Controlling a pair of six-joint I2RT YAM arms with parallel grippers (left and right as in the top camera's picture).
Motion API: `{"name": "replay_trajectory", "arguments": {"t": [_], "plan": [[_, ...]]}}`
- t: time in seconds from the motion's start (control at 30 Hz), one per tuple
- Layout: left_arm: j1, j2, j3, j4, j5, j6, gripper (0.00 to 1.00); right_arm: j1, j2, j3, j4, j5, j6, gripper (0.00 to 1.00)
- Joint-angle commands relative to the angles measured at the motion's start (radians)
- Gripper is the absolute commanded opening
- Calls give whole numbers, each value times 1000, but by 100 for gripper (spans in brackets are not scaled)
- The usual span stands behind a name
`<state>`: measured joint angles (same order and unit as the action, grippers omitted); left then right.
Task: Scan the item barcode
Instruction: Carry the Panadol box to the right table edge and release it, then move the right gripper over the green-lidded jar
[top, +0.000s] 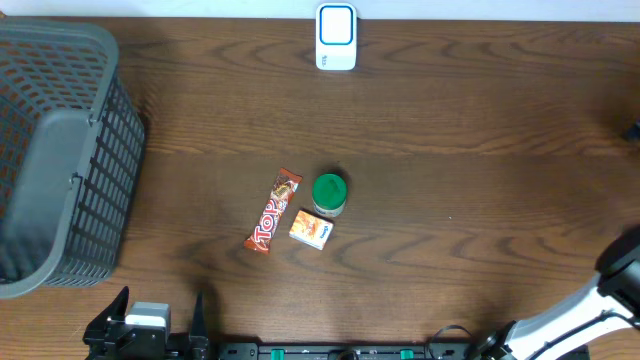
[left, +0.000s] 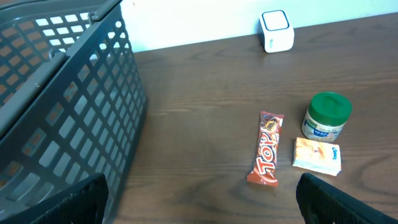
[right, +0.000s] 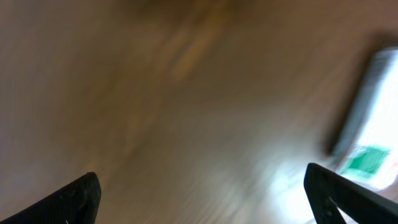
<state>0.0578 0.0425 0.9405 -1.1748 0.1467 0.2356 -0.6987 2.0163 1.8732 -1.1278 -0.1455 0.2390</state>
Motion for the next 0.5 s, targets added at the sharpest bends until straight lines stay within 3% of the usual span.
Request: {"name": "replay_trajectory", "arguments": {"t": [0.0,0.17,0.27,0.3,0.47], "plan": [[-2,-2,6,0,-10,2,96,129,-67,24,-55,-48,126,99],[-2,-2,6,0,-10,2,96,313,-67,13,-187,-230,323,99],[-2,-2,6,0,-10,2,96,443,-67,-28,-205,-368,310,96],[-2,-2,6,0,-10,2,96,486,-67,-39,-211,-367,312,89],[-2,-2,6,0,-10,2,96,782,-67,-86,-211,-247,480,87]]}}
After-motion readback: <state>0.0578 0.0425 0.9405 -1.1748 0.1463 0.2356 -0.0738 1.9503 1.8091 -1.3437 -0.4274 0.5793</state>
